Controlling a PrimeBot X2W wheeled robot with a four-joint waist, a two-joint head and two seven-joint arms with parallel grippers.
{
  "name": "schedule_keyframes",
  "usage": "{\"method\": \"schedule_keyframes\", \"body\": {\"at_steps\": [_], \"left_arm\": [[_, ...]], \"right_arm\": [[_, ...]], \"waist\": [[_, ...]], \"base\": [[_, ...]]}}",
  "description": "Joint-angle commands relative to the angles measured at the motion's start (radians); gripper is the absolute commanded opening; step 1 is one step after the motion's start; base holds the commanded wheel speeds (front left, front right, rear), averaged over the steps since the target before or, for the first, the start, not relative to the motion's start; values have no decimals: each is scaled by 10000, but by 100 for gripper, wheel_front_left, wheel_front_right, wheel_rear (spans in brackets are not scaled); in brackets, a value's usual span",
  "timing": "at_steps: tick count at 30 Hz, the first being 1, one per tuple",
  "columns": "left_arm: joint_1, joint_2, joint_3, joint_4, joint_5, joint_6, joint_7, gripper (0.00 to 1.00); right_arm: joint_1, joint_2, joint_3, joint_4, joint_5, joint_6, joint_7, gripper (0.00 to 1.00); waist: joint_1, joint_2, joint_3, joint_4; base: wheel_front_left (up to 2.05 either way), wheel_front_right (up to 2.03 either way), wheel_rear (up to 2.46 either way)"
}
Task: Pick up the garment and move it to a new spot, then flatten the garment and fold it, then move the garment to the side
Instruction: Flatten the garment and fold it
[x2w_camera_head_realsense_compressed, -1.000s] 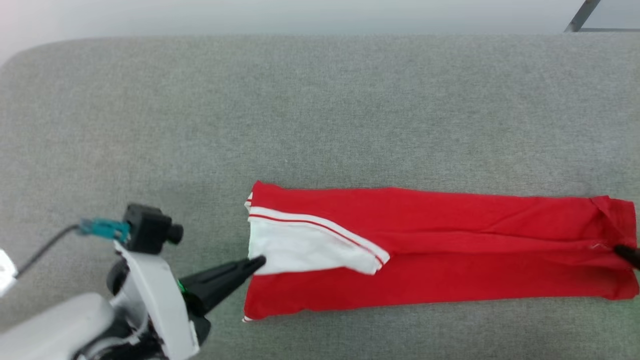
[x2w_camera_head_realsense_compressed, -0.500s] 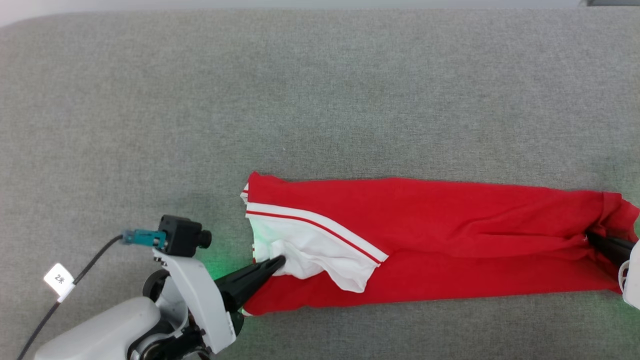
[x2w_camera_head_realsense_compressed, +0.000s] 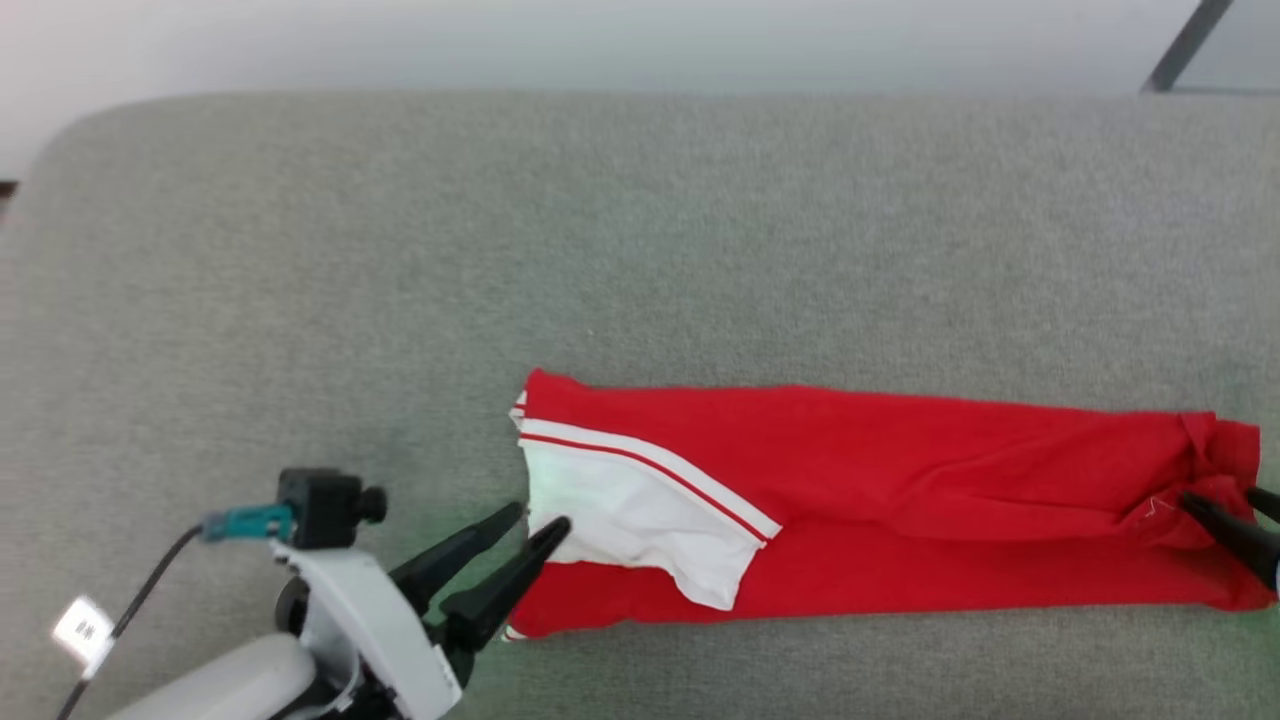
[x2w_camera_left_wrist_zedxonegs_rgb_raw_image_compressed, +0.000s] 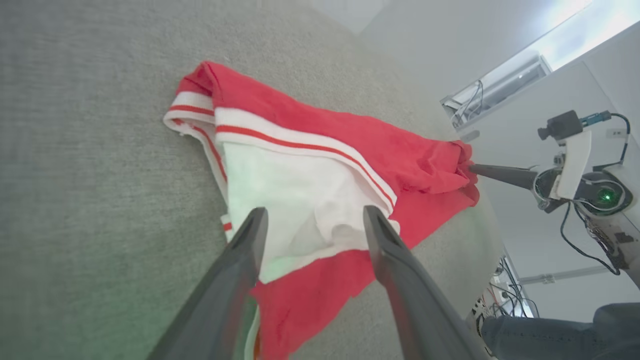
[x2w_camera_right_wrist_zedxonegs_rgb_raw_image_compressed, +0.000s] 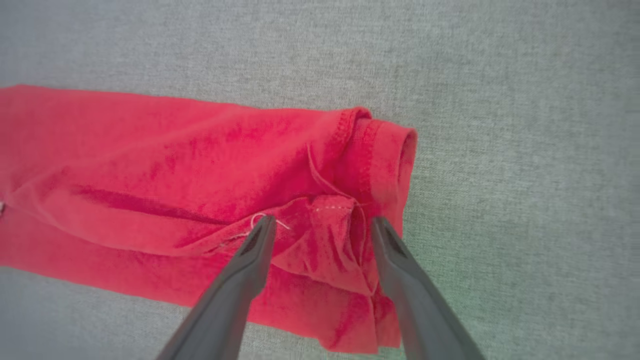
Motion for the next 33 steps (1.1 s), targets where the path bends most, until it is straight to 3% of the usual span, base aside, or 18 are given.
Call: {"method": "schedule_keyframes", "body": {"at_steps": [1,7,11,14,21,28,33], "left_arm": [[218,59,82,59,27,24,-112,100],[1244,-354,984,567,266,452,-507,100],[2111,-968,2389,1149,1269,917,-509,100],[2759,-1489,3491,1397,2099,972,-513,100],[3771,-2680,6080,1271,4772,959,-513,100],[4321,-3654,7842,830,8424,1259,-514,100],[4605,-4513,8875,590,10095,1002,-515,100]], "right_arm": [[158,-59,-106,-14,19,-13,25,100],[569,-77,-775,316,-5,-11,216,100],[745,53,-1269,645,-137,-11,322,100],[840,98,-1610,861,-215,-11,439,100],[758,342,-2275,1474,-455,-11,872,100],[322,791,-2340,1979,-795,-11,1646,100],[-41,1254,-2247,2371,-1163,-11,2016,100]], "waist": [[0,0,-412,232],[0,0,-734,618],[0,0,-776,915],[0,0,-798,1095],[0,0,-849,1303],[0,0,-850,1239],[0,0,-692,1179]], "base": [[0,0,0],[0,0,0],[0,0,0],[0,0,0],[0,0,0],[0,0,0],[0,0,0]]}}
